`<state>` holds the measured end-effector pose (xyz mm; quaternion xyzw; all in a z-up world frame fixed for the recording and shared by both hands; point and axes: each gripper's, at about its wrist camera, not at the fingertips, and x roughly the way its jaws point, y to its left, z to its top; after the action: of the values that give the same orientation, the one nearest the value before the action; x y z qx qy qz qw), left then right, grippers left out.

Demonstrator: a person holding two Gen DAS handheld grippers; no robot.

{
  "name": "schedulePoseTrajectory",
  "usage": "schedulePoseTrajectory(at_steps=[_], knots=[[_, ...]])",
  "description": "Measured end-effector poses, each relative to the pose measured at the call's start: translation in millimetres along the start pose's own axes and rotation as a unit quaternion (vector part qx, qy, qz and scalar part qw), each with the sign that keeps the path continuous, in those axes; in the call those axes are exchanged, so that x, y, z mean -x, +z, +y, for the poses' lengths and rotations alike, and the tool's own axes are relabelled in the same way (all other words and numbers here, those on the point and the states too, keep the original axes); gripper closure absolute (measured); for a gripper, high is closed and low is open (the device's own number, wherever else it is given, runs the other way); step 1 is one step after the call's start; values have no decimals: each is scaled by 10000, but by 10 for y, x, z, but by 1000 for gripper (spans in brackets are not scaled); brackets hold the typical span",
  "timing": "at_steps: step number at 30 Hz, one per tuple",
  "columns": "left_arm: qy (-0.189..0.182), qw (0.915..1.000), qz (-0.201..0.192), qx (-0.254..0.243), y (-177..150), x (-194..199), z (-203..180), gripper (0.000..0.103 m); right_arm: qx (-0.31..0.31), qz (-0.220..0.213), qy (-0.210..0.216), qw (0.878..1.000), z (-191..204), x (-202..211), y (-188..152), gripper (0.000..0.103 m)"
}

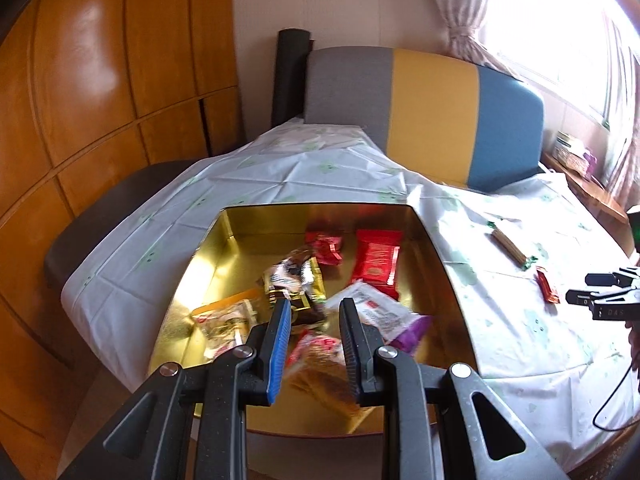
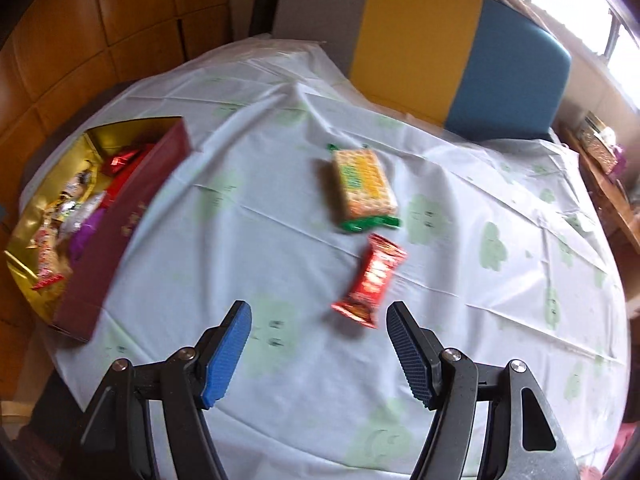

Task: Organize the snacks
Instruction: 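Move both open tools back over the cracker pack and red candy, then grasp the yellow cracker pack with the left tool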

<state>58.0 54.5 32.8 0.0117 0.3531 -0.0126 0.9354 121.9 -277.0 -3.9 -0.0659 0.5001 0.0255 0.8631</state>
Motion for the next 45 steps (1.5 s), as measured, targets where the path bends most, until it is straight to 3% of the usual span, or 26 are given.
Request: schedulePoseTrajectory(at_steps=[4,7,9,15,18,22,26,27,29,35,38,43,45], knots=[[-103,9996,0,-270,48,-6,-211,78,-241,52,-412,9988,-346,-84,-56,32],[-261,9984,24,-495,100,-1,-393,77,-846,114,-513,9950,-644,-155,-122,32],[-454,9970,61,-616,148,-9,-525,75,-1184,310,-710,9899,-795,-202,-148,32],[-1096,9899,360,-824,328,-146,-966,74,-1819,216,-746,9803,-1030,-110,-160,32],[-1532,9824,714,-801,434,-313,-1221,72,-2065,125,-689,9759,-1095,-47,-157,30],[-1845,9738,1122,-713,576,-571,-1555,70,-2246,74,-602,9726,-1141,-14,-143,29],[-2161,9623,1607,-388,732,-863,-1896,59,-2299,25,-567,9716,-1148,16,-133,27],[-2202,9592,1746,-304,754,-935,-1979,51,-2309,10,-551,9714,-1149,25,-133,27],[-2191,9555,1967,-183,797,-1112,-2150,42,-2343,-35,-488,9709,-1158,55,-136,26],[-2103,9493,2334,73,912,-1666,-2579,42,-2495,-140,-322,9677,-1208,117,-127,24],[-1977,9458,2561,294,928,-1945,-2676,34,-2598,-184,-219,9653,-1245,138,-130,23],[-1893,9414,2713,652,1007,-2237,-2802,25,-2695,-159,-103,9628,-1277,128,-125,22],[-1764,9449,2685,636,1027,-2304,-2876,25,-2717,-169,-56,9622,-1283,134,-126,22]])
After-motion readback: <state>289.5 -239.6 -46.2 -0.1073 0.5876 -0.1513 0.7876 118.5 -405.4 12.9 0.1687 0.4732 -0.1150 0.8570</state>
